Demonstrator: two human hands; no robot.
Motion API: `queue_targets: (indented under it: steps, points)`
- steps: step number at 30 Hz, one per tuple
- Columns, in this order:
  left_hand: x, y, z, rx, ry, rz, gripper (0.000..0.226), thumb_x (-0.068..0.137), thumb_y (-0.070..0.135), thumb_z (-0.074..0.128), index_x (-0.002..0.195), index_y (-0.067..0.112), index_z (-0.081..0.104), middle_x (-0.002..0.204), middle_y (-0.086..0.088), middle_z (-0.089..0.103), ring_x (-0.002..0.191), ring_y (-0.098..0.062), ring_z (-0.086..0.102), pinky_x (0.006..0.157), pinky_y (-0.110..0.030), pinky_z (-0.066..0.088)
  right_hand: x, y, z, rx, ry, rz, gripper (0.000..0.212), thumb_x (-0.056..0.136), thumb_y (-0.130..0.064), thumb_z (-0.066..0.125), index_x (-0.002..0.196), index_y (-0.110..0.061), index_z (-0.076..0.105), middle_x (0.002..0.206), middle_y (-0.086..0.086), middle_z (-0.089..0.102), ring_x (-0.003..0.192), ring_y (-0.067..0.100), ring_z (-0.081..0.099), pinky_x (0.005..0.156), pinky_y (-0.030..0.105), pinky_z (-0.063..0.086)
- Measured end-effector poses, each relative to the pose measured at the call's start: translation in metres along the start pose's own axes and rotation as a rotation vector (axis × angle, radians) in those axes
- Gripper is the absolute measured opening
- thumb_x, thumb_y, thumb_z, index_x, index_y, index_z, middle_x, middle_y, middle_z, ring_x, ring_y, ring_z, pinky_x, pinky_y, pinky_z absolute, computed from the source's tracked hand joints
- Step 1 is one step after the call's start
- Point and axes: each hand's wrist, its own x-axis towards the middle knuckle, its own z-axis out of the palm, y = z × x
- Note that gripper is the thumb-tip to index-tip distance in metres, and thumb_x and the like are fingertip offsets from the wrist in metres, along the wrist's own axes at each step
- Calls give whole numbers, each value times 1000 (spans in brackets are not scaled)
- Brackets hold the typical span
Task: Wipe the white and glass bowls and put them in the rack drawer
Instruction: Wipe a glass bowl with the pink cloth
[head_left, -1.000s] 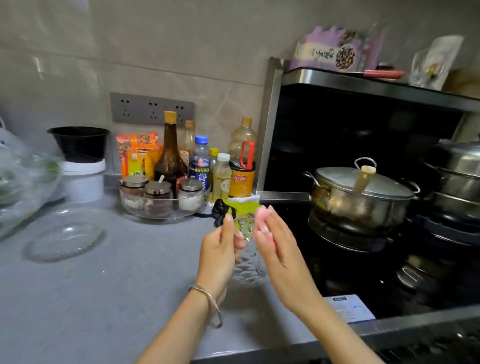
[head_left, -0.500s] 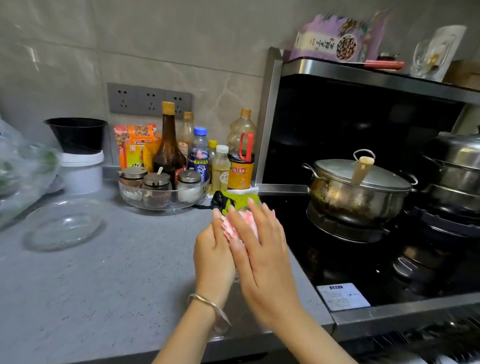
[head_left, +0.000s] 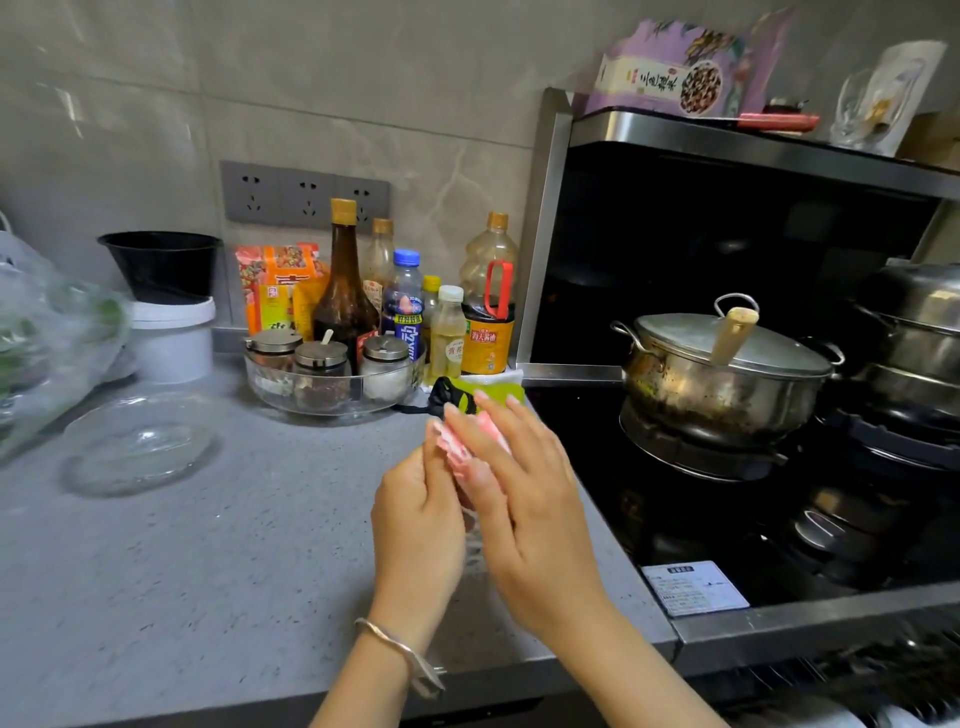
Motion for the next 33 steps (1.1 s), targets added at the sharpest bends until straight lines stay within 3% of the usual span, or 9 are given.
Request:
queue_targets:
  steps: [7,10,12,15,17,22,27,30,33]
  points:
    - [-12,11,-22,-51,-64,-67,54,90,47,37,51,13,51,41,2,51,40,-2,47,45,-13,38,12,11,-18,623,-133,475,37,103,-37,33,112,-27,67,109,-17,70,107,1,62,95,23,46]
    - [-13,11,-26,-158,-36,-113,52,93,43,39,53,12,48,41,5,47,39,-1,42,41,-10,33,8,16,-23,770,-138,744,38,94,-46,44,90,-24,74,92,-4,75,93,17,68,86,44,51]
    - [-13,9,-28,-250,-30,-159,53,90,46,42,56,5,49,48,3,50,44,-4,46,46,-11,36,7,16,-24,820,-75,859,49,81,-58,60,85,-10,72,90,13,69,87,30,64,86,54,51]
    - [-12,5,-31,-263,-110,-183,69,87,50,41,76,-16,56,66,-19,58,63,-20,56,58,-20,44,13,13,-34,753,-65,770,67,79,-56,59,67,9,52,63,17,50,55,25,49,61,31,43]
    - [-13,10,-36,-206,-150,-135,61,93,42,38,74,-12,61,63,-14,63,60,-13,59,56,-9,45,20,8,-43,701,-105,667,65,90,-45,52,56,9,44,51,15,41,45,22,39,54,25,35]
    - [-13,33,-38,-55,-306,3,51,82,50,41,53,13,60,45,0,52,42,-8,48,44,-11,38,30,-7,-55,525,-252,495,63,100,-17,43,37,-20,42,34,-8,40,33,2,31,42,15,28]
    - [-18,30,-33,22,-189,18,54,85,49,42,40,20,36,36,6,30,33,-4,31,40,-13,29,14,-13,-44,562,-125,426,57,102,-25,39,50,-15,59,46,-2,55,42,3,47,48,13,38]
    - [-21,21,-29,-27,-4,-67,55,93,45,42,46,18,34,38,8,27,36,-4,27,40,-15,28,-7,-18,-25,567,15,333,43,103,-41,28,108,-28,68,107,-16,70,102,-5,61,88,13,45]
    - [-23,12,-21,-129,117,-127,59,97,43,39,46,16,51,40,2,47,41,-7,45,51,-28,38,-29,-30,-3,139,-8,91,45,103,-43,18,139,-38,44,147,-22,38,142,6,25,115,35,22]
